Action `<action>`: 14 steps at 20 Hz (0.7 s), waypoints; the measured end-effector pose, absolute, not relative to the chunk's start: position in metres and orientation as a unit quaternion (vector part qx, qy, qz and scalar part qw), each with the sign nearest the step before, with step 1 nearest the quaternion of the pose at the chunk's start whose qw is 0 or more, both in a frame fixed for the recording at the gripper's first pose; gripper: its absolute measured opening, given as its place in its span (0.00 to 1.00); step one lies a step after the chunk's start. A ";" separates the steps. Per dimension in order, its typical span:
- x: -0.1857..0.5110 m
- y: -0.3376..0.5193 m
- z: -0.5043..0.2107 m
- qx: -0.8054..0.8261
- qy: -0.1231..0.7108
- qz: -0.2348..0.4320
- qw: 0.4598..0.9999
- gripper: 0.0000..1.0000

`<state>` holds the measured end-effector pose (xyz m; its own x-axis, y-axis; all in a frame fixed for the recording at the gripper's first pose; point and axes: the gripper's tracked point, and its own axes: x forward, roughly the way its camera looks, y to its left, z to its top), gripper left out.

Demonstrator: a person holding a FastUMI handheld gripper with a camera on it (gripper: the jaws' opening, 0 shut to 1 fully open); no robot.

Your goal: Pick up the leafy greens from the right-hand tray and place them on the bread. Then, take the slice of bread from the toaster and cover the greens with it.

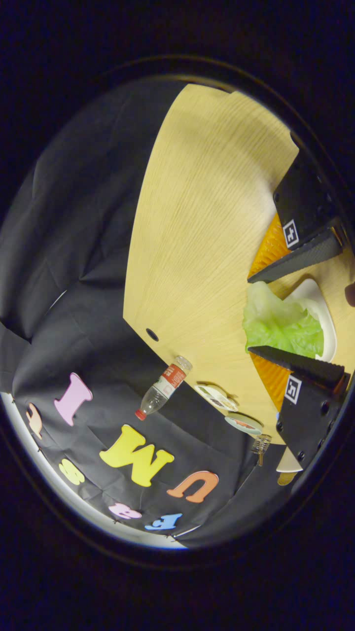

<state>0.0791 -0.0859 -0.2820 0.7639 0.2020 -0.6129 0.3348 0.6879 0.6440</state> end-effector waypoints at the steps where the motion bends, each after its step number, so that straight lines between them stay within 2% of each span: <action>1: 0.079 -0.087 -0.285 0.391 0.345 -0.040 0.852 0.75; 6: 0.078 -0.096 -0.285 0.404 0.347 -0.038 0.846 0.01; 14: 0.074 -0.090 -0.230 0.402 0.298 -0.004 0.866 0.00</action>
